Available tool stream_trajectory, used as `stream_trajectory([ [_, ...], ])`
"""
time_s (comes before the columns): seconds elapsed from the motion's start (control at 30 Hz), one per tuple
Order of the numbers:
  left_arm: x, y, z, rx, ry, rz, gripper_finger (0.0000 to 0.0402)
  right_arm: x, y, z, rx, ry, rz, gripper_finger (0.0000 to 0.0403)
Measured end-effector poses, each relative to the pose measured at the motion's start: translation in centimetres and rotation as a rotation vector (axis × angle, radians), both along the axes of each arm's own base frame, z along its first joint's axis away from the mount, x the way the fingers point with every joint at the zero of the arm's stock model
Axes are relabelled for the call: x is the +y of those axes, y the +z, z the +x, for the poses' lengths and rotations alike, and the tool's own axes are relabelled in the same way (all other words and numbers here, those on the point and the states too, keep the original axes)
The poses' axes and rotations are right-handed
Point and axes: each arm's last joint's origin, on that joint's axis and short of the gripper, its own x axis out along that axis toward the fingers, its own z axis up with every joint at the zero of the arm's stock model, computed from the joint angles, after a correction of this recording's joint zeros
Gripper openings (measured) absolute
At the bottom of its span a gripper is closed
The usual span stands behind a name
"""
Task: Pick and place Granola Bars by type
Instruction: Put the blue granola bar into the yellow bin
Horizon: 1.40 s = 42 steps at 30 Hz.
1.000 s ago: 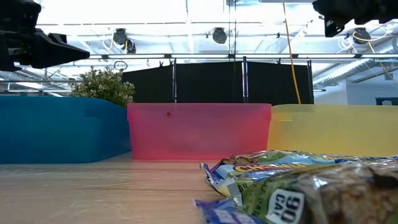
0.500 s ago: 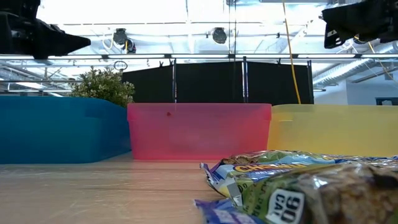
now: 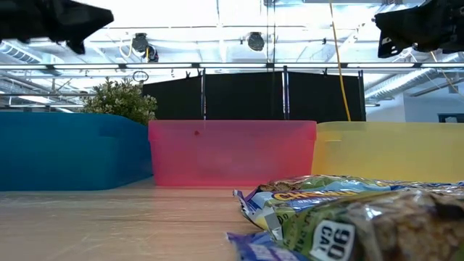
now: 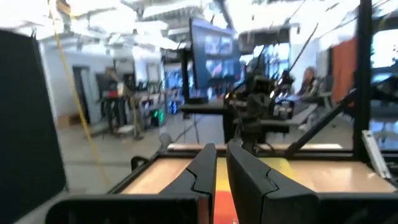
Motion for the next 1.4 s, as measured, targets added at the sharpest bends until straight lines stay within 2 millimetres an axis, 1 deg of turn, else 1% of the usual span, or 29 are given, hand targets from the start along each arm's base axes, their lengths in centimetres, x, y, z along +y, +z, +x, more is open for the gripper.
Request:
stream_trajectory([
  [0.07,-0.6,1.4,1.5,0.047,0.017,-0.020,0.0047,0.0,0.0,0.0,-0.001,-0.001,-0.006,0.0000],
  [0.13,-1.5,2.8,3.6,0.098,0.015,-0.019,0.0047,0.0,0.0,0.0,-0.001,-0.001,-0.012,0.0000],
  [0.23,-3.5,4.6,7.8,0.184,-0.009,0.011,0.0047,0.0,0.0,0.0,-0.001,-0.001,-0.016,0.0000],
  [0.37,-6.3,5.6,13.9,0.334,-0.025,0.026,0.0047,0.0,0.0,0.0,0.000,-0.001,-0.013,0.0000],
  [0.47,-8.5,5.7,18.4,0.438,-0.023,0.039,0.0047,0.0,0.0,0.0,-0.001,-0.001,-0.015,0.0000],
  [0.53,-10.0,5.0,21.1,0.515,-0.024,0.075,0.0047,0.0,0.0,0.0,-0.001,-0.001,-0.015,0.0000],
  [0.6,-11.6,4.5,23.8,0.558,-0.032,0.065,0.0047,0.0,-0.1,0.0,0.006,0.001,-0.011,0.0000],
  [0.73,-13.8,4.0,27.8,0.716,-0.100,-0.014,0.0047,0.0,-0.3,0.0,0.034,0.004,-0.009,0.0000],
  [0.8,-14.6,3.4,29.4,0.800,-0.109,-0.033,0.0047,0.0,-0.3,0.0,0.037,0.005,-0.003,0.0000],
  [0.9,-16.2,2.7,31.6,0.847,-0.166,-0.079,0.0047,0.0,-0.4,0.0,0.044,0.007,0.023,0.0000],
  [1.0,-18.0,3.1,33.7,0.837,-0.296,-0.098,0.0047,0.1,-0.6,0.0,0.068,0.030,0.035,0.0000],
  [1.07,-18.7,3.2,34.6,0.872,-0.322,-0.102,0.0047,0.2,-0.7,0.0,0.087,0.058,0.041,0.0000],
  [1.13,-18.8,3.0,35.0,0.933,-0.301,-0.100,0.0047,0.2,-0.8,0.0,0.096,0.063,0.040,0.0000],
  [1.23,-18.7,2.3,35.4,0.970,-0.271,-0.097,0.0052,0.2,-1.0,0.0,0.113,0.062,0.046,0.0000],
  [1.3,-18.9,1.2,35.5,0.995,-0.275,-0.120,0.0068,0.2,-1.1,0.0,0.125,0.062,0.041,0.0000],
  [1.4,-19.2,-0.9,35.5,1.073,-0.300,-0.157,0.0115,0.2,-1.2,0.0,0.129,0.061,0.024,0.0000],
])
